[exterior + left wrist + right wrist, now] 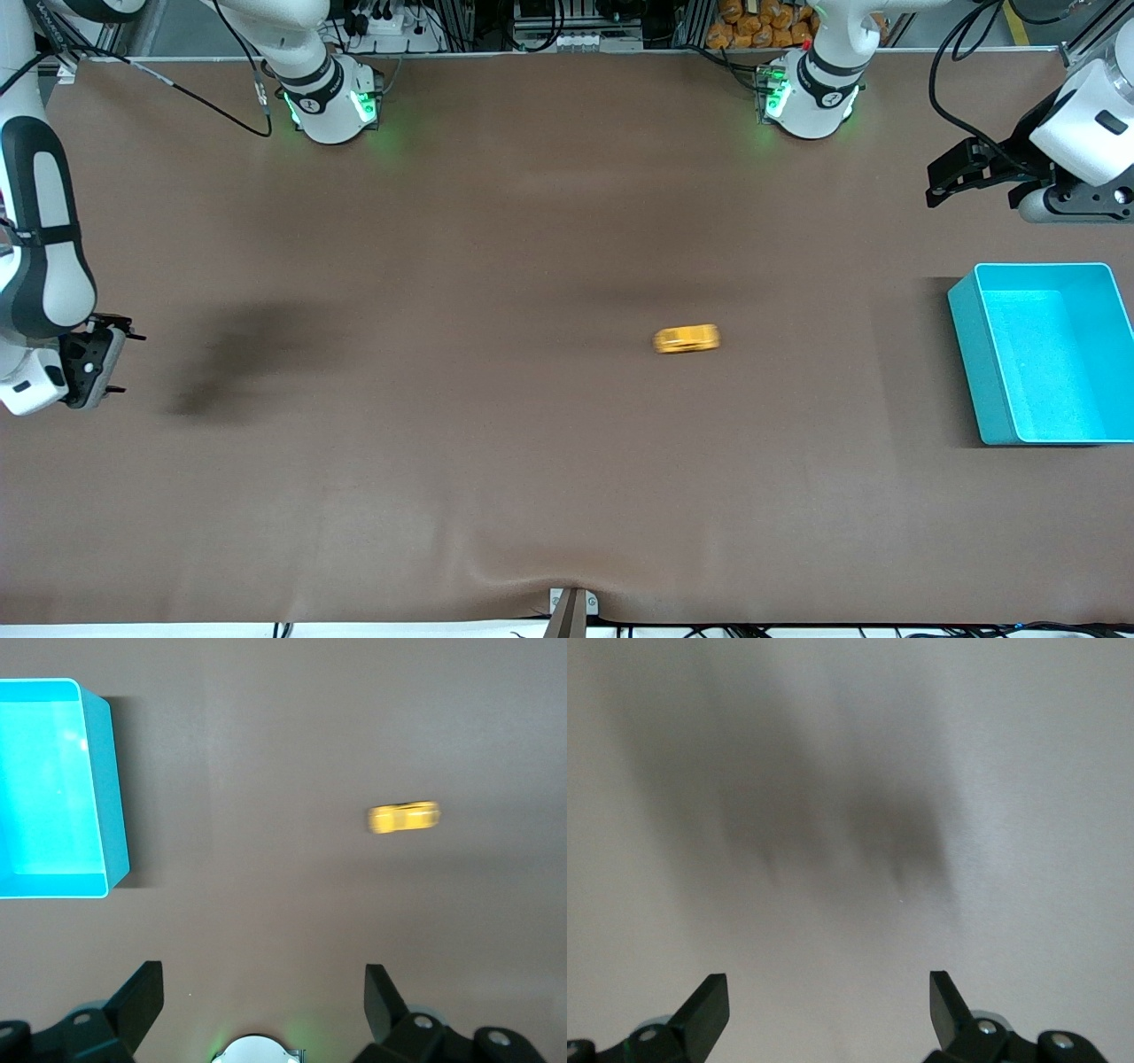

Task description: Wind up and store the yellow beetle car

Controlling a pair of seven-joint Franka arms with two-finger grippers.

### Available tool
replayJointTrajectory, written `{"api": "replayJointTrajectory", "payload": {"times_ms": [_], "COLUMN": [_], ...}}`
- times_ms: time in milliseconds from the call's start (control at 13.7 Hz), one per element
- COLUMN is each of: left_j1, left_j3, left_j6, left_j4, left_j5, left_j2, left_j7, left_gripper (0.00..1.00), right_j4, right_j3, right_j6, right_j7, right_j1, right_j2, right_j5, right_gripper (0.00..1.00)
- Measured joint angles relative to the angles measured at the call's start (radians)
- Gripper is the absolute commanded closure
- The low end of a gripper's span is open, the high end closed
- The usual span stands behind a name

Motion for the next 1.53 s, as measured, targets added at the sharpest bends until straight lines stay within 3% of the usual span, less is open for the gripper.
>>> {"api": "replayJointTrajectory", "payload": {"times_ms": [585,950,1534], "left_j1": [0.0,0.0,-0.001], "left_j3": [0.0,0.0,0.004], "left_j6": [0.0,0.0,0.004], "left_j4": [0.0,0.0,-0.003], "left_j5": [0.0,0.0,0.06], "left_j2": [0.0,0.0,0.051], "left_j7": [0.0,0.0,0.0], "left_gripper": [0.0,0.0,0.0], "right_j4": [0.084,0.113,0.155], "right_j3": [0.006,0.02,0.03], "right_j6": [-0.035,-0.162,-0.232], "right_j7": [0.071,0.239,0.505], "right_j1": [-0.001,0.003,0.113], "right_j2": [-0.007,-0.073,-0.135], "right_j5": [0.002,0.035,0.045], "right_gripper": [0.0,0.0,0.0]}}
